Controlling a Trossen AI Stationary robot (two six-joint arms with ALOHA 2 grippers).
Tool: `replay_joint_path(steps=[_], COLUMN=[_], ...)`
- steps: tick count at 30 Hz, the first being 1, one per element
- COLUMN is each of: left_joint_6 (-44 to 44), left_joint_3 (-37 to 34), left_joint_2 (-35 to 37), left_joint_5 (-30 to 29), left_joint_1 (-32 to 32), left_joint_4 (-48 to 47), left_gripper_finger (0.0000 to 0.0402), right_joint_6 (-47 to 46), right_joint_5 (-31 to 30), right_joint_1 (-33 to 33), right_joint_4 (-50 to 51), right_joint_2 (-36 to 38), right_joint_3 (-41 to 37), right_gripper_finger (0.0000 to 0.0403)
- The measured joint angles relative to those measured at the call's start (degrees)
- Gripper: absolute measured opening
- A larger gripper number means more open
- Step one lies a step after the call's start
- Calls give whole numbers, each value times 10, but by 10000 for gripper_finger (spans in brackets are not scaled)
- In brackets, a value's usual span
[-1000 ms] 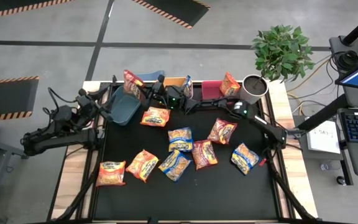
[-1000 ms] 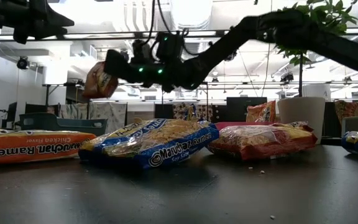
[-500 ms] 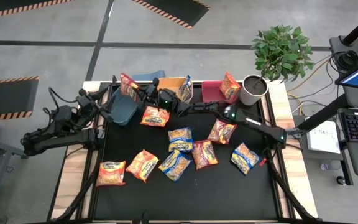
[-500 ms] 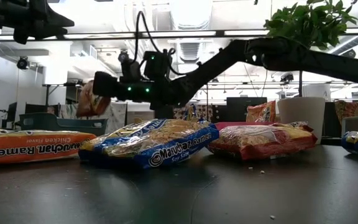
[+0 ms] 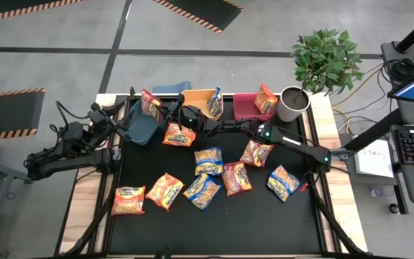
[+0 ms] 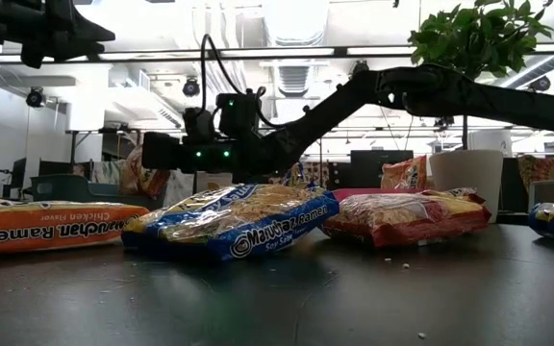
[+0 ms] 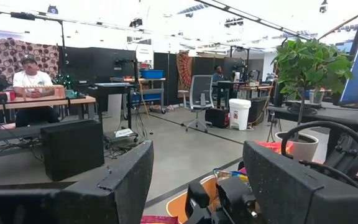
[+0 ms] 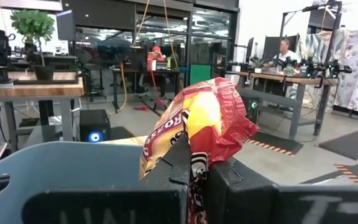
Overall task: Sort Maruchan noodles
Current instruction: Put the red noodle into the blue bin
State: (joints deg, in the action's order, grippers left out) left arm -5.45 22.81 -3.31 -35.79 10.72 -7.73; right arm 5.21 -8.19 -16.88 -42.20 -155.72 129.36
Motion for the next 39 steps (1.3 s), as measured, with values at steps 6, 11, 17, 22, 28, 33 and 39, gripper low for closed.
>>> replay_joint_path(steps=[6, 11, 17, 22, 28, 33, 39], left_joint_6=[0, 0, 0, 0, 0, 0, 0], left_joint_3=[0, 0, 0, 0, 0, 0, 0], left_joint_2=[0, 0, 0, 0, 0, 0, 0], left_joint_5=[0, 0, 0, 0, 0, 0, 0], left_joint_1=[0, 0, 0, 0, 0, 0, 0], left_joint_4=[0, 0, 0, 0, -1, -1, -1], left_gripper_finger=[230, 230, 230, 230, 230, 230, 230], right_joint_6=[2, 3, 2, -9, -57, -67, -67], right_joint_5=[0, 0, 0, 0, -15, -29, -30], right_joint_1=[0, 0, 0, 0, 0, 0, 0], right_joint_4=[0, 0, -1, -8, -33, -33, -33], right_joint_2=[0, 0, 0, 0, 0, 0, 0], right_joint_3=[0, 0, 0, 0, 0, 1, 1], right_gripper_finger=[9, 9, 9, 9, 9, 9, 9])
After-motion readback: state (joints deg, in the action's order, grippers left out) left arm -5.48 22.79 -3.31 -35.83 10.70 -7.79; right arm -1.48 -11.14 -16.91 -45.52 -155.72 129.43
